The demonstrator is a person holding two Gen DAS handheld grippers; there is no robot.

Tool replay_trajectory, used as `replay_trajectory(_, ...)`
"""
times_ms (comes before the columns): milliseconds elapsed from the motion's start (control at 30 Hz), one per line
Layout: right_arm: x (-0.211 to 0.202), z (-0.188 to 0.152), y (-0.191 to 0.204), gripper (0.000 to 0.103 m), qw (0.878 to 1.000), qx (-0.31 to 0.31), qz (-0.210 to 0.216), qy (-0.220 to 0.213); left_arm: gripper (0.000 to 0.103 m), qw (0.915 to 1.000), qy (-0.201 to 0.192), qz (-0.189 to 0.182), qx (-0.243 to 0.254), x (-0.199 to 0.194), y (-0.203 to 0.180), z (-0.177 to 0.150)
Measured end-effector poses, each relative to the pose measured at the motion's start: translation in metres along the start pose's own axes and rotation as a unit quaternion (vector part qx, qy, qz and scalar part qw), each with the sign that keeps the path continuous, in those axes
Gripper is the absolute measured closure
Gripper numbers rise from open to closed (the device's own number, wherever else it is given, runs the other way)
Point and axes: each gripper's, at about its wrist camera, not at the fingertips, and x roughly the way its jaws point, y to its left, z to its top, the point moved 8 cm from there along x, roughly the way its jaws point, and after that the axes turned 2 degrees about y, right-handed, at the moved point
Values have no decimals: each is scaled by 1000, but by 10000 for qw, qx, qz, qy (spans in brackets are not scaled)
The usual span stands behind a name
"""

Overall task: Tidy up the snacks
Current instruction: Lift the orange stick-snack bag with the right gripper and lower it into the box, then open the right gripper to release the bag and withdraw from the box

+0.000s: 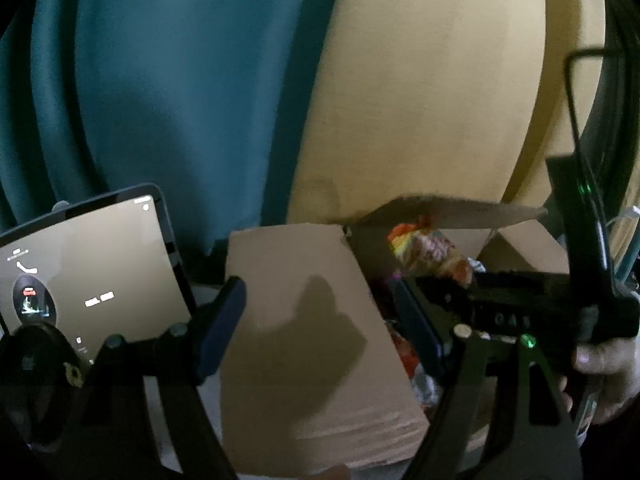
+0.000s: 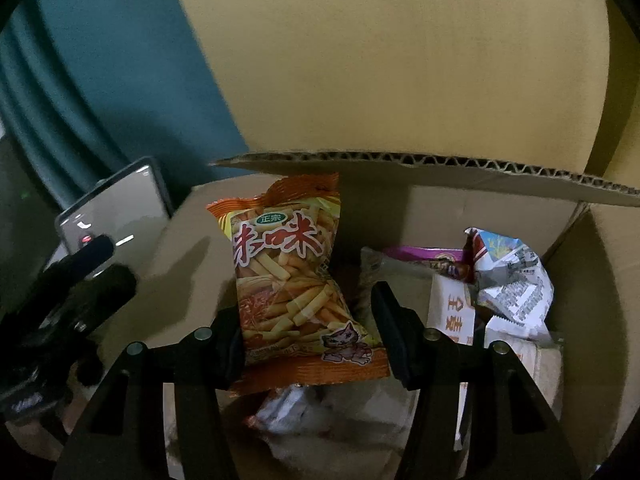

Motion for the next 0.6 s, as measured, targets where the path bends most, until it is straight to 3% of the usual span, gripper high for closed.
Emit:
replay_trajectory(300,8,20,-3,39,9989,464,-69,-64,25,9999,64,83,-113,10,11,-3)
replay_trajectory(400,12,19,-4,32,9990,456,7,16,25,9999,51,93,-89,7,9,-4)
replay_trajectory(600,2,15,0,30,9995,328,-2,-31,25,10000,6,36,-56,-1,2,-3)
